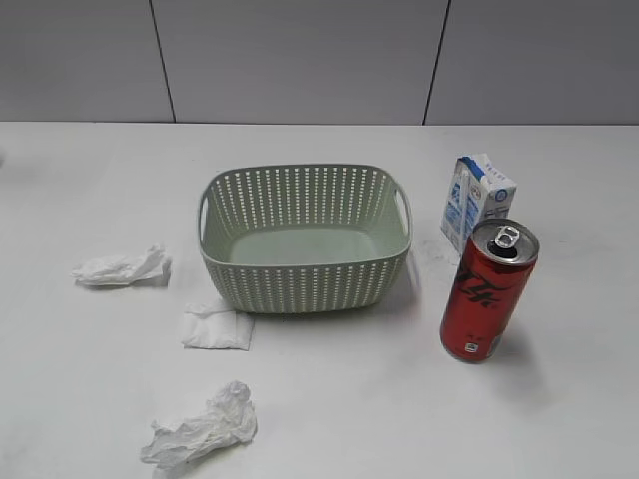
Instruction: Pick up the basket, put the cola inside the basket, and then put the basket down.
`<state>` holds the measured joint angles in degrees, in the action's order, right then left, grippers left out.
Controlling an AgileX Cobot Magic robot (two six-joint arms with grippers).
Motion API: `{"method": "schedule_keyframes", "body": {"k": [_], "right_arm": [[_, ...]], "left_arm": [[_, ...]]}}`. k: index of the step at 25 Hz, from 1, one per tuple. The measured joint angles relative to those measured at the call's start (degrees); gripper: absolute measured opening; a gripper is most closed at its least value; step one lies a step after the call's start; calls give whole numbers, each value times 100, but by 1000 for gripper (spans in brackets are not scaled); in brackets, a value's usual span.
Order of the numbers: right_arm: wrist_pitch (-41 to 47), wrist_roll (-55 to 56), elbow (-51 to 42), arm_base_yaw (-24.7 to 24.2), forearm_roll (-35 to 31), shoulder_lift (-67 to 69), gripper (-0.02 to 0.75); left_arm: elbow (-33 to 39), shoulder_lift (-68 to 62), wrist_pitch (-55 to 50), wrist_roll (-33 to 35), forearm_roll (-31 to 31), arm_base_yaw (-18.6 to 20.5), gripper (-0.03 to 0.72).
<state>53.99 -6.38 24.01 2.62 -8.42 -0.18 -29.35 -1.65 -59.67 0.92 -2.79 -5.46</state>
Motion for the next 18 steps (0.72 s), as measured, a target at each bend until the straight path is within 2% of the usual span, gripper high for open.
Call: {"method": "schedule_keyframes", "body": {"k": [2, 5, 10, 18], "right_arm": [[0, 0, 0, 0, 0, 0, 585], [0, 0, 0, 0, 0, 0, 585], [0, 5, 0, 0, 0, 0, 585], [0, 5, 0, 0, 0, 0, 585]], "left_arm": [[-30, -368, 116, 0, -176, 0, 637], [-171, -1098, 590, 0, -475, 0, 650], [-654, -2593, 1543, -2, -807, 0, 627], [-2079, -5257, 1676, 298, -1050, 0, 601]]}}
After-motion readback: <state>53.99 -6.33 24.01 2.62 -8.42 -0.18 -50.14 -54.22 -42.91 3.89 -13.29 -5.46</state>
